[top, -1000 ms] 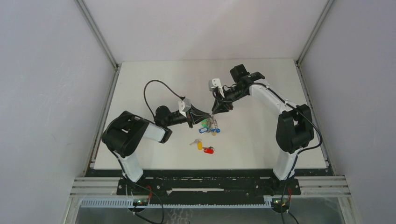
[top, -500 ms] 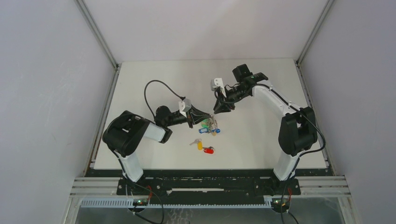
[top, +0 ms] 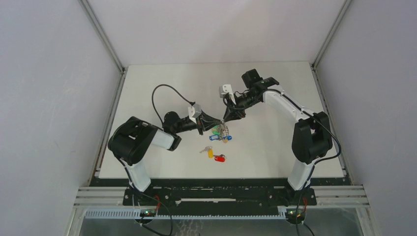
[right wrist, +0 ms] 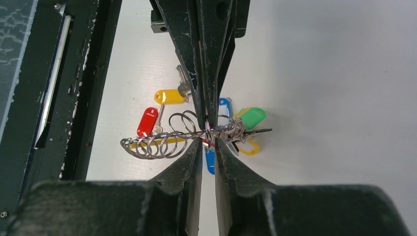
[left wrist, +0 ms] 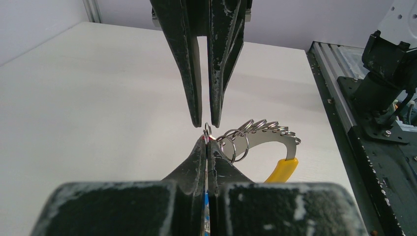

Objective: Put the keys on the keyring

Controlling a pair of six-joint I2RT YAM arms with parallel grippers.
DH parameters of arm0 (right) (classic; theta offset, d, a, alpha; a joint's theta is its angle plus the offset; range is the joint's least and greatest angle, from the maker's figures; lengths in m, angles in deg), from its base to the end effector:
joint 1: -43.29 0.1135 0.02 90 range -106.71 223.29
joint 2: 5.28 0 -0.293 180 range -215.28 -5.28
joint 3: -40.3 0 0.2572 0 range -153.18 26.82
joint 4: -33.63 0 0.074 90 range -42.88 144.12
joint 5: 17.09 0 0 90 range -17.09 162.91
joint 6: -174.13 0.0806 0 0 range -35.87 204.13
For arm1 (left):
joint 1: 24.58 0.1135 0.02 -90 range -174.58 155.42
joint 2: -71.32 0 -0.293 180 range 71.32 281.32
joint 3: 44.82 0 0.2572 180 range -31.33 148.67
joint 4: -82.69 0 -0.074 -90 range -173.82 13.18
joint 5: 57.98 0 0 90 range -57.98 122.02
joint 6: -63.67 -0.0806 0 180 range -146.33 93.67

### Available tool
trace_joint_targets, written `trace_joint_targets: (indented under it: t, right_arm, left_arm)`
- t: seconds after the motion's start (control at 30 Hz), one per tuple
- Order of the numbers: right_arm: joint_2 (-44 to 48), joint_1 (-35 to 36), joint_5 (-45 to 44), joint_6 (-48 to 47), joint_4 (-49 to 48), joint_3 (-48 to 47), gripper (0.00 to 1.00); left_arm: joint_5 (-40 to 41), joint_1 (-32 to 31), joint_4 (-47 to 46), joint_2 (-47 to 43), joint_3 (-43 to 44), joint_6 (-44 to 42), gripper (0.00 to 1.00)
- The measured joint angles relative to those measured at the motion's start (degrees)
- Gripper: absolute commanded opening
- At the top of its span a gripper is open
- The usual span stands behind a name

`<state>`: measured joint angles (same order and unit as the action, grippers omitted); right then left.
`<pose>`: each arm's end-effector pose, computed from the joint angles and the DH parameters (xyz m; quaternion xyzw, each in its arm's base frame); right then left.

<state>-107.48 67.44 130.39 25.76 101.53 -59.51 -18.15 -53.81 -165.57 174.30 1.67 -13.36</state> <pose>0.3175 0.2169 0.2787 -0.6316 0.5951 0.4086 0.2828 0.2759 -0.2253 0.2102 0.4064 0.5191 -0.5025 0.5593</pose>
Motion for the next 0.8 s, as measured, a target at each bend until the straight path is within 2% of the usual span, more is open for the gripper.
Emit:
trace_joint_targets:
  t: [0.13,0.23,0.8]
  right_arm:
    - [-0.7,0.0,0.0,0.0,0.8,-0.1,0.09]
    - [-0.9,0.0,0.0,-0.2,1.2,-0.1,0.00]
    - [-1.1,-2.0,-1.9,3.0,-1.1,2.6,0.00]
  left_arm:
    - [0.0,0.0,0.0,0.0,0.0,0.0,0.00]
    - [0.0,0.0,0.0,0.0,0.0,0.0,0.00]
    - [3.2,0.0,0.0,-0.5,0.0,0.0,0.00]
